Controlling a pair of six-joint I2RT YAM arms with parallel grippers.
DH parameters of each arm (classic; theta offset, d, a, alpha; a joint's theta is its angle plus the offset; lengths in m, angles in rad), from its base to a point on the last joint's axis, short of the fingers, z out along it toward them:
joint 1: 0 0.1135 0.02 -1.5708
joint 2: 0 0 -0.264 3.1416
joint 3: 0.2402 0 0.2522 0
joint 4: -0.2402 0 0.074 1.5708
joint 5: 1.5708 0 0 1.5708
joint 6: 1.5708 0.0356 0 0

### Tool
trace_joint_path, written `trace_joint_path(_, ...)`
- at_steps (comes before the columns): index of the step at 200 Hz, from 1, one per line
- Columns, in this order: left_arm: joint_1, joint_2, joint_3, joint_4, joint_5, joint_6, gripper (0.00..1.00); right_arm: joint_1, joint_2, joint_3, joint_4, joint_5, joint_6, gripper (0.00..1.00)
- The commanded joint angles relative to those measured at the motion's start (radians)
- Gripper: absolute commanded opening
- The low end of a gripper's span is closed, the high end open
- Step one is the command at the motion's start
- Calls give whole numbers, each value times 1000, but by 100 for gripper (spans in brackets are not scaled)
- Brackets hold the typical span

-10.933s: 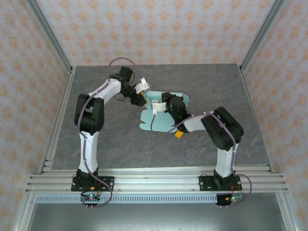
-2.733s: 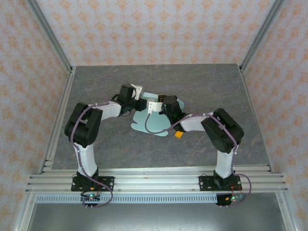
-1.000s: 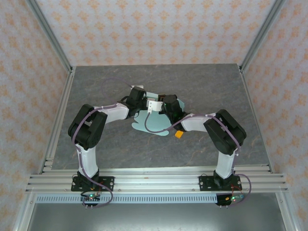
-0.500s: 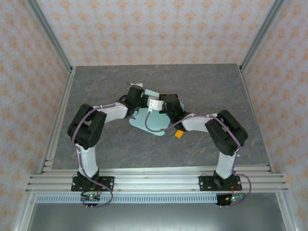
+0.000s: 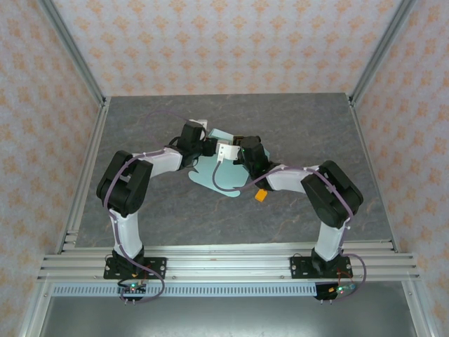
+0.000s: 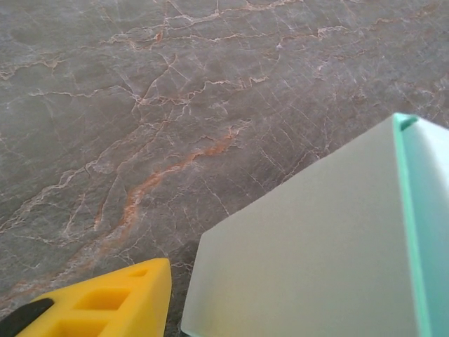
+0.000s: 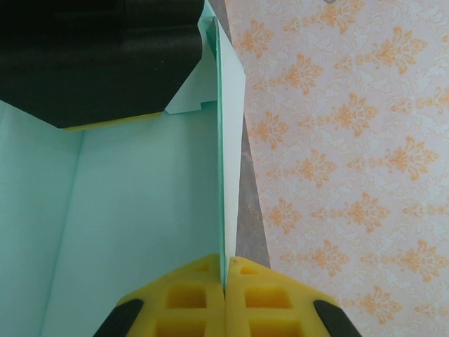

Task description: Fold the paper box

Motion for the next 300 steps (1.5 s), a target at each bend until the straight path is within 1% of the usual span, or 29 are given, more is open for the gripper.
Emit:
trace_joint_path(1,60,24,30,57,-41,55,45,2,-57,17,-103,-77,21,0)
trace_joint_path(13,61,20,27,70,-17,76,43,-2,-60,17,-116,-86,23,0)
trace_joint_path(39,61,16,22,86,15,104,33,-4,-66,24,-145,-99,27,0)
trace_joint_path(60,61,17,23,90,28,103,27,-4,-64,33,-165,-107,35,0)
trace_joint_path(78,60,17,20,90,16,75,23,-4,-66,34,-168,-107,38,0)
trace_joint_path(111,60,13,12,81,-51,-39,18,2,-69,30,-172,-106,46,0)
trace_joint_path(143,60,29,39,7,-122,-125,15,9,-76,16,-163,-95,47,0)
trace_joint_path(175,53,35,64,-93,-248,-175,15,15,-94,4,-166,-88,46,0)
trace_joint_path(212,44,37,84,-148,-332,-162,15,22,-102,4,-183,-88,53,0)
trace_joint_path(300,6,15,110,-240,-588,-108,15,28,-131,10,-222,-113,87,0)
